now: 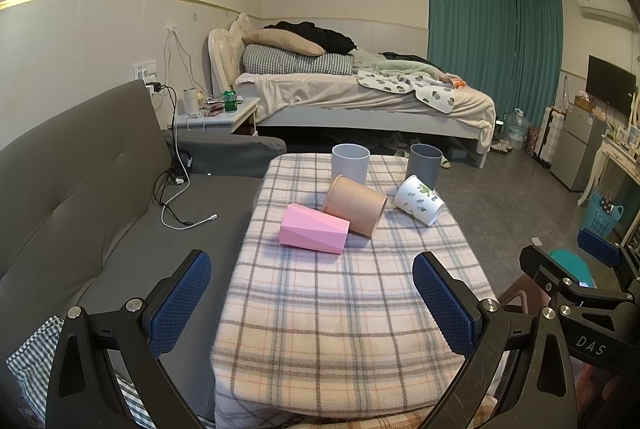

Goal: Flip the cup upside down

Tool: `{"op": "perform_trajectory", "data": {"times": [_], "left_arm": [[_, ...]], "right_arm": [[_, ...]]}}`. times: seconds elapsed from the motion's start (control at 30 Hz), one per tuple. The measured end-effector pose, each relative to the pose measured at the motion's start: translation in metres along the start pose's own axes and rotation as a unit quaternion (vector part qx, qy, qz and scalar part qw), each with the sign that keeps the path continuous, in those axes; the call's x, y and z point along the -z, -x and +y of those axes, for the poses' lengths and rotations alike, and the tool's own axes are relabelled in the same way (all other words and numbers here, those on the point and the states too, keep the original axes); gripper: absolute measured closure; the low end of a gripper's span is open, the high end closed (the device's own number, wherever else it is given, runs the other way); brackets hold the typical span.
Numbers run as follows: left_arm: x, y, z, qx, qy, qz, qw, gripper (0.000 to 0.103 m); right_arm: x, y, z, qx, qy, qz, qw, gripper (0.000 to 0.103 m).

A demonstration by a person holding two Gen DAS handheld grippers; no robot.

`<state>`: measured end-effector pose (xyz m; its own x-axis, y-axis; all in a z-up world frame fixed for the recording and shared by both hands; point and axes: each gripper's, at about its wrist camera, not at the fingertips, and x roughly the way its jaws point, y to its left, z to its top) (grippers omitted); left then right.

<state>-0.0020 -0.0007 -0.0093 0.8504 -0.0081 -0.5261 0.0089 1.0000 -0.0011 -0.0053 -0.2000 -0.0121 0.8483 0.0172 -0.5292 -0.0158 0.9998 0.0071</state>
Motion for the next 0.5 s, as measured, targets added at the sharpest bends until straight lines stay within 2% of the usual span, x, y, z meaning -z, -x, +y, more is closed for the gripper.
{"op": "perform_trajectory", "data": {"times": [0.5], "left_arm": [[0.0018, -0.0018, 0.0019, 0.002, 0.003, 0.003, 1.0000, 0.000]], "right_arm": [[0.0027, -0.0010, 0.0009, -0.002, 0.002, 0.002, 1.000, 0.000]]}}
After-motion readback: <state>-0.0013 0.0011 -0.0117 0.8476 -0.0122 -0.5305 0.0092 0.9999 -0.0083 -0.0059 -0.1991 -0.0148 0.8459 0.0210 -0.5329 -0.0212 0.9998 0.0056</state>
